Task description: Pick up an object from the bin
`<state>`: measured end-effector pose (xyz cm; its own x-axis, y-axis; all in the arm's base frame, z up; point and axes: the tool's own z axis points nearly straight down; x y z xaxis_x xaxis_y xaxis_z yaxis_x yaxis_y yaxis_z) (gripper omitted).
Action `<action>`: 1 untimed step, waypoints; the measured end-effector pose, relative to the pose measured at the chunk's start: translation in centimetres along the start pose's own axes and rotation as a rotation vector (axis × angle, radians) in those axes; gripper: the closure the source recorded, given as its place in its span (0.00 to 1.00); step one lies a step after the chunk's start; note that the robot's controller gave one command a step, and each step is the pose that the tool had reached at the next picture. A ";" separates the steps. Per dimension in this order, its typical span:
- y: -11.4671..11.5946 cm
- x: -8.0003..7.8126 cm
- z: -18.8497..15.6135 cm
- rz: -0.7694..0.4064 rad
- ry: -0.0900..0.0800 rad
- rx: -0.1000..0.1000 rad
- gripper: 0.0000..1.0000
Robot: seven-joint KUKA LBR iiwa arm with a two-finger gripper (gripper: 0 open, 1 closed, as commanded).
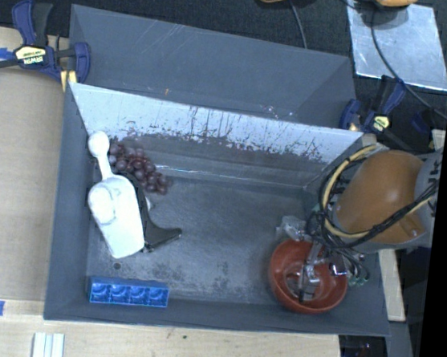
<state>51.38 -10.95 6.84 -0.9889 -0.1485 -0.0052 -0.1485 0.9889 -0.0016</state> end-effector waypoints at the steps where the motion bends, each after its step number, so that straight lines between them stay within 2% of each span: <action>1: -0.1 0.3 -7.8 -0.190 -0.014 0.003 0.00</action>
Offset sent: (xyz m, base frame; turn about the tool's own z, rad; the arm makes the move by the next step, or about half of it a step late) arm -0.0083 0.0304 0.0316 -0.6012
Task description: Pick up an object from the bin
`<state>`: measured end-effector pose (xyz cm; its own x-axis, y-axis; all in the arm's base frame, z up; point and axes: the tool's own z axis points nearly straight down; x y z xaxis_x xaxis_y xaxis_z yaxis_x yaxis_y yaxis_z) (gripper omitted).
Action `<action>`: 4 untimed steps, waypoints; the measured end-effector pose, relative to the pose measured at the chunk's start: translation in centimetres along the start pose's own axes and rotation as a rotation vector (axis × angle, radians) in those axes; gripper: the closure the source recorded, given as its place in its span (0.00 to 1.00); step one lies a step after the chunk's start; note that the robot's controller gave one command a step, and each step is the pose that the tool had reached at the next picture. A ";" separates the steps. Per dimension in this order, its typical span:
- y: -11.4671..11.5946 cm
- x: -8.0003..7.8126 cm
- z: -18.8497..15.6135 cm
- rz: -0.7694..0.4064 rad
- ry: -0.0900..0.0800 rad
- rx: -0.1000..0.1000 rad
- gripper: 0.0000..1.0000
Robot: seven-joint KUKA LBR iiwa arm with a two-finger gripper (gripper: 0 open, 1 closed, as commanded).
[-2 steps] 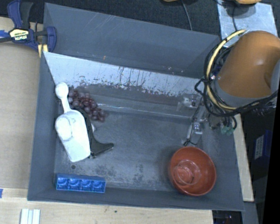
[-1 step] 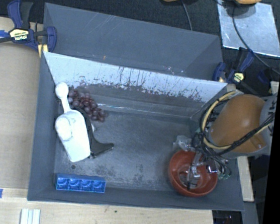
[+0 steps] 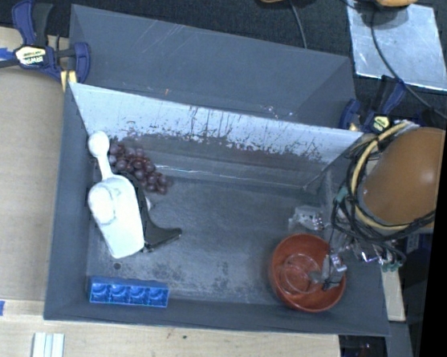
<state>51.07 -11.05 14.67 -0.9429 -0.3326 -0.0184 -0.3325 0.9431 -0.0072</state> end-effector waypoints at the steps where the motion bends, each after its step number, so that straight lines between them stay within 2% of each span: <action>1: 3.2 -0.5 4.7 -0.411 0.013 -0.010 0.00; 2: 2.8 1.2 7.3 -0.470 -0.012 0.007 0.00; 3: 5.2 -1.1 7.3 -0.936 -0.001 0.001 1.00; 4: 5.2 -1.1 7.3 -0.935 -0.001 0.001 1.00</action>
Offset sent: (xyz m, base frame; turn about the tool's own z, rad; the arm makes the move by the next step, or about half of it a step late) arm -0.0237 0.0209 -0.0767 -0.4701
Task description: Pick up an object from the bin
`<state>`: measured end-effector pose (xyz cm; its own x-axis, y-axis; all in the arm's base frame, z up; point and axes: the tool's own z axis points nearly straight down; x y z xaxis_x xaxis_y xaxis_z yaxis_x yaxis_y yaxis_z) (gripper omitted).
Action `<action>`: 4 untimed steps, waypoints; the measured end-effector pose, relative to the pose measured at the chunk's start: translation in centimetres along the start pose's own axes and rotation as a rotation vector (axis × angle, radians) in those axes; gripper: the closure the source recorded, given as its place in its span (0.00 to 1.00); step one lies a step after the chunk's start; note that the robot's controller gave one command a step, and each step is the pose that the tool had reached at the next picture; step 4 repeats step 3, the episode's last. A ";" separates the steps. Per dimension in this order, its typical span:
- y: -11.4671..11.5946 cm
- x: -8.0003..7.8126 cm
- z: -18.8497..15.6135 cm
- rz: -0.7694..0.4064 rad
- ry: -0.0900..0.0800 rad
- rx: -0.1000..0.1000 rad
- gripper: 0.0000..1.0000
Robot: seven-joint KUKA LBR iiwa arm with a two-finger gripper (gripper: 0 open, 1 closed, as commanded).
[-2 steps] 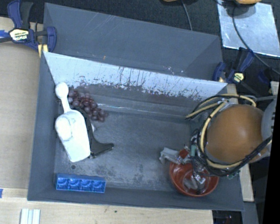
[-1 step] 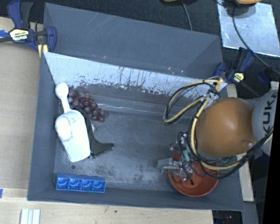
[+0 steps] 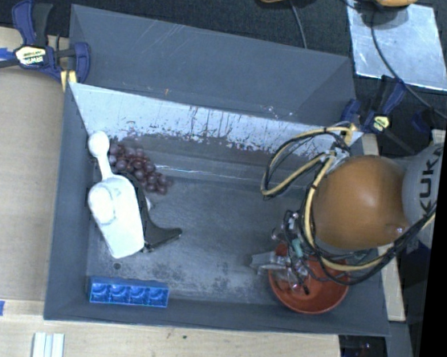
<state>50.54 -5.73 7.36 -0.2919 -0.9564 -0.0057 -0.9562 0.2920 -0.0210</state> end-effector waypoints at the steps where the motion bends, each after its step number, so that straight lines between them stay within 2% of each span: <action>1: 0.1 -0.1 -3.6 0.001 -0.002 -0.003 1.00; 3: 0.0 -0.1 -7.7 0.003 -0.003 -0.001 1.00; 4: 0.0 -0.1 -7.7 0.003 -0.003 -0.001 1.00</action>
Offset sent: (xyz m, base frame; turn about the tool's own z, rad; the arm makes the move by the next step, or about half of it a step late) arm -0.0019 0.0004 0.0769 0.0000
